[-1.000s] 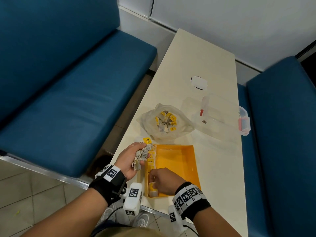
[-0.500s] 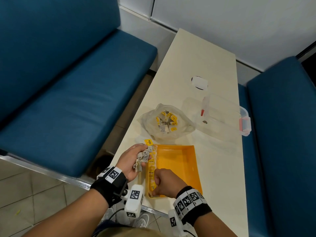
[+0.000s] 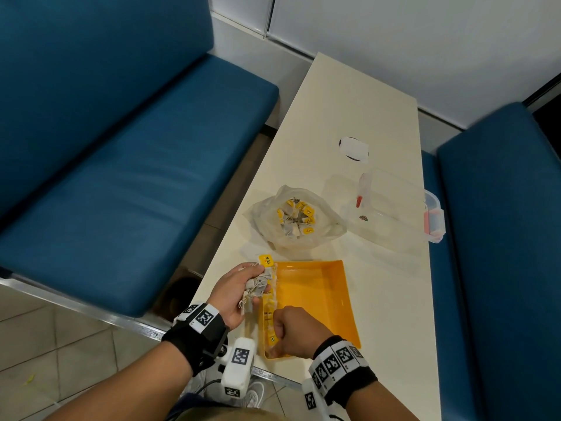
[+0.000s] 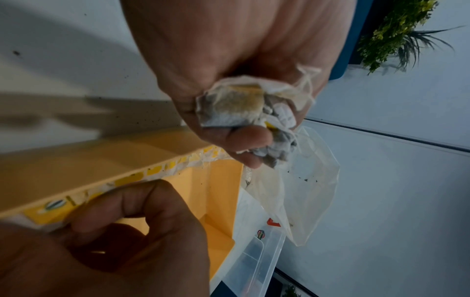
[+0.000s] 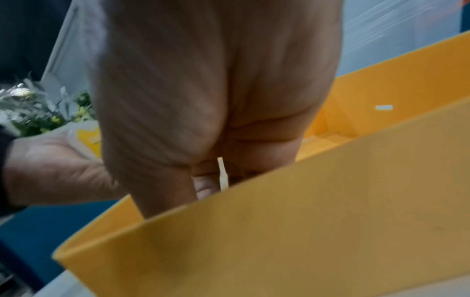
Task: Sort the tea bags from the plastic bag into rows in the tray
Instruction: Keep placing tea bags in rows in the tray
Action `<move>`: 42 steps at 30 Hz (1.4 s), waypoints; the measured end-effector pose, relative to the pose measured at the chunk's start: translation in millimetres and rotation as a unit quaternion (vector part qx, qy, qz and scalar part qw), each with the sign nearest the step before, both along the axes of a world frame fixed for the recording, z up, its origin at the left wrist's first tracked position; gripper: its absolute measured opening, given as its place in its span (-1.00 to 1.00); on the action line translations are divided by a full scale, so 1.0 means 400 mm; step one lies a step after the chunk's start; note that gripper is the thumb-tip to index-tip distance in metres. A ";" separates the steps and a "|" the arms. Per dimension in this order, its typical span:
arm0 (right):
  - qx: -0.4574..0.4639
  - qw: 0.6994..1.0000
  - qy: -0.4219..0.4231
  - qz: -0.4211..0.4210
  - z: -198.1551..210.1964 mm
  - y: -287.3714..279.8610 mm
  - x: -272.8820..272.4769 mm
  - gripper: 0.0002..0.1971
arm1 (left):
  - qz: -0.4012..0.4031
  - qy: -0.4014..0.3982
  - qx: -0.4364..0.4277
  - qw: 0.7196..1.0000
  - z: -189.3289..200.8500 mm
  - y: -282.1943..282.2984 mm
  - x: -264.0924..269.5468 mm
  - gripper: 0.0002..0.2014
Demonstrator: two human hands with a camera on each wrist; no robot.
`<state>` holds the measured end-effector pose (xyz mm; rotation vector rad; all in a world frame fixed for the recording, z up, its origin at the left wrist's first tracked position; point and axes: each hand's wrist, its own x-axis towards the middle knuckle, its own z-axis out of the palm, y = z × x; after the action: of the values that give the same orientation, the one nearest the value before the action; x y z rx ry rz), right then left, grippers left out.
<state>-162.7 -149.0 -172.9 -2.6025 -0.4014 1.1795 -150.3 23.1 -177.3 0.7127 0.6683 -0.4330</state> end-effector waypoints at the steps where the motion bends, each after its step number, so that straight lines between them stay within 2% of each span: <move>1: -0.001 1.000 -0.006 0.006 0.001 0.003 -0.004 -0.61 | -0.001 0.001 0.002 1.000 -0.001 -0.001 -0.001 -0.95; 8: 0.011 0.998 -0.044 0.032 0.001 0.000 -0.017 -0.59 | -0.008 -0.007 0.025 1.000 -0.003 -0.008 -0.003 -0.89; 14: 0.039 0.999 -0.013 -0.018 -0.005 -0.017 -0.013 -0.63 | -0.010 -0.013 0.031 0.999 0.001 -0.010 -0.005 -0.92; 21: 0.045 0.999 -0.020 -0.008 -0.022 -0.016 -0.014 -0.57 | -0.010 -0.014 0.033 0.999 0.001 -0.008 -0.006 -0.92; 24: 0.054 0.998 -0.005 -0.031 0.004 -0.019 0.001 -0.68 | -0.018 -0.019 0.035 0.999 0.008 -0.004 -0.007 -0.91; 27: 0.119 0.982 -0.106 -0.102 0.065 -0.029 0.048 -0.81 | -0.052 -0.039 0.059 0.996 0.023 0.012 -0.001 -0.87; 30: 0.236 0.932 -0.228 -0.154 0.151 -0.025 0.107 -0.75 | -0.115 -0.064 0.078 0.988 0.044 0.030 0.007 -0.88; 32: 0.277 0.926 -0.232 -0.107 0.183 -0.016 0.140 -0.59 | -0.149 -0.075 0.088 0.982 0.056 0.036 0.012 -0.88; 35: 0.250 0.951 -0.180 -0.026 0.191 0.008 0.170 -0.46 | -0.189 -0.087 0.109 0.972 0.070 0.039 0.019 -0.85; 38: 0.214 0.966 -0.145 -0.023 0.187 0.026 0.178 -0.55 | -0.200 -0.089 0.106 0.970 0.075 0.040 0.024 -0.83; 42: 0.212 0.962 -0.169 -0.025 0.178 0.032 0.179 -0.75 | -0.193 -0.079 0.094 0.974 0.071 0.048 0.025 -0.81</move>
<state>-91.2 -136.1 -101.5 -2.4051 -0.5795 0.5500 -140.4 42.4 -148.7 1.0528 0.4223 -0.6673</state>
